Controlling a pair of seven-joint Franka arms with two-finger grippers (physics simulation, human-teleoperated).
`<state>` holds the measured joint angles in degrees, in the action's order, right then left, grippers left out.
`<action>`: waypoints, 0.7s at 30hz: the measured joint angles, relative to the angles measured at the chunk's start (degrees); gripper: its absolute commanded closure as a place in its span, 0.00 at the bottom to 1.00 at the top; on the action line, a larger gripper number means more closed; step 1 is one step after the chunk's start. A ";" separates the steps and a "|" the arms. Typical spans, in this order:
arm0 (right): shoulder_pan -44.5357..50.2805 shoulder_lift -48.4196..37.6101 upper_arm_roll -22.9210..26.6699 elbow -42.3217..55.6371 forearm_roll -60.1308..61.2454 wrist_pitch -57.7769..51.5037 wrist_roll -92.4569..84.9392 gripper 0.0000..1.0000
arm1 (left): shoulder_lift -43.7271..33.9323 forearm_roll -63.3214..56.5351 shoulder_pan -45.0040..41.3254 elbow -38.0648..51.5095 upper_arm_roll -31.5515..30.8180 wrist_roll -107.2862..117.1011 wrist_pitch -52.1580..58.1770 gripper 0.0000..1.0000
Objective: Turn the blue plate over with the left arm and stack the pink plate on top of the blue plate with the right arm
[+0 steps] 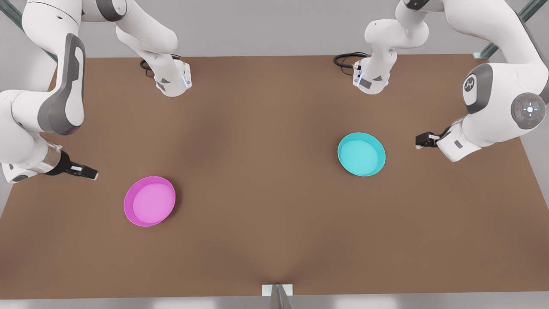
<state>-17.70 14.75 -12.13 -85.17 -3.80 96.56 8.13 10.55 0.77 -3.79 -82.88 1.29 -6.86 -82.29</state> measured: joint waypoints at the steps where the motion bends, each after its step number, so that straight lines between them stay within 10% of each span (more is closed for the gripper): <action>1: 0.52 -0.06 0.00 0.00 -0.14 -0.02 0.13 0.00 | 0.00 -0.14 -0.17 0.00 -0.02 0.00 0.02 0.00; 7: 7.85 4.88 -0.43 -0.36 -0.22 -0.51 0.45 0.00 | 9.53 2.99 7.45 -0.33 -0.05 -2.13 -0.33 0.00; 21: 12.00 16.37 0.00 5.67 -4.15 0.31 -10.47 0.00 | 11.91 24.84 13.29 -36.64 0.21 -27.14 -36.54 0.00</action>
<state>-5.70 31.12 -12.13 -79.50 -7.95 96.87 -2.33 22.46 25.61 9.49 -119.52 1.50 -34.00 -118.83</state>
